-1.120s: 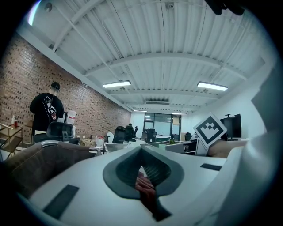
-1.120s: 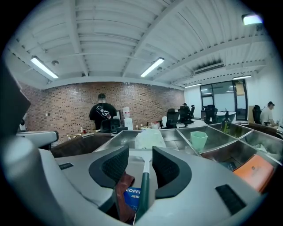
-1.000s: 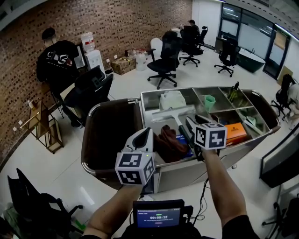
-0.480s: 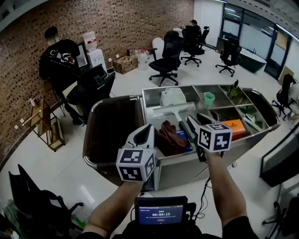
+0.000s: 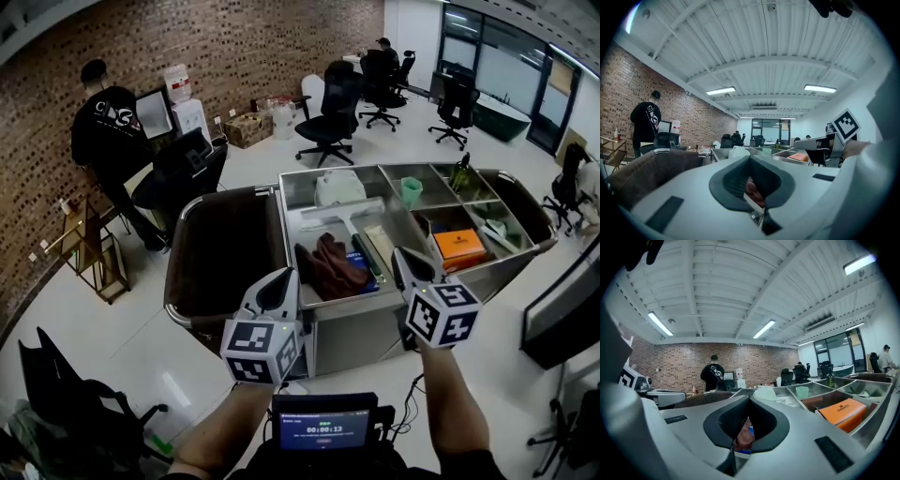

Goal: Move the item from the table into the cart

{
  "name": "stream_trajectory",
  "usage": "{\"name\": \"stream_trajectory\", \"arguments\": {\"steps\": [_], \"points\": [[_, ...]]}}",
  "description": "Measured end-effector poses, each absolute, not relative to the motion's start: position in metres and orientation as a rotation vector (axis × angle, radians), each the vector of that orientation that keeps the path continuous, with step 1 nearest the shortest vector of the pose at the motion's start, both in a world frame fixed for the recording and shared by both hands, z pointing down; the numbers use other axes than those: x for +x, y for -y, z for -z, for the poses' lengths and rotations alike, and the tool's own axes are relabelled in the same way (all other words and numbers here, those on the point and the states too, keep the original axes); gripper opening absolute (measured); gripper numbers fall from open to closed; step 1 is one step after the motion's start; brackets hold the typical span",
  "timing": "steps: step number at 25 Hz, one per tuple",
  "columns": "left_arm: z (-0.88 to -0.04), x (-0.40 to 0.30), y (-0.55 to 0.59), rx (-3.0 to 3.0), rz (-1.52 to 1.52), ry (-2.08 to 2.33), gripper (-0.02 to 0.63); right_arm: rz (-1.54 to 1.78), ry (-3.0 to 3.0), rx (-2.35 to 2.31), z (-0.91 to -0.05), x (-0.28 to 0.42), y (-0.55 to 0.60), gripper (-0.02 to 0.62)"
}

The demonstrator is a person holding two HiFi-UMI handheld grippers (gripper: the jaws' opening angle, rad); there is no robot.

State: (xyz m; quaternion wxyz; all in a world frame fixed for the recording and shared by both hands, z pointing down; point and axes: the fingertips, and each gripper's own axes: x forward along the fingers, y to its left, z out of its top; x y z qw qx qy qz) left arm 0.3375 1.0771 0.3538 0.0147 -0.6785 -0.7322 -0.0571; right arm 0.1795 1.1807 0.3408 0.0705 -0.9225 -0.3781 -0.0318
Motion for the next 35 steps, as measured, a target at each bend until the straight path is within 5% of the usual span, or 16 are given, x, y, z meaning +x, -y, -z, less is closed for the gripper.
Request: {"name": "stream_trajectory", "arguments": {"steps": [35], "points": [[-0.388, 0.336, -1.037, -2.047, 0.131, 2.269, 0.000, 0.021, 1.187, -2.798, -0.378, 0.152, -1.117, 0.000]]}}
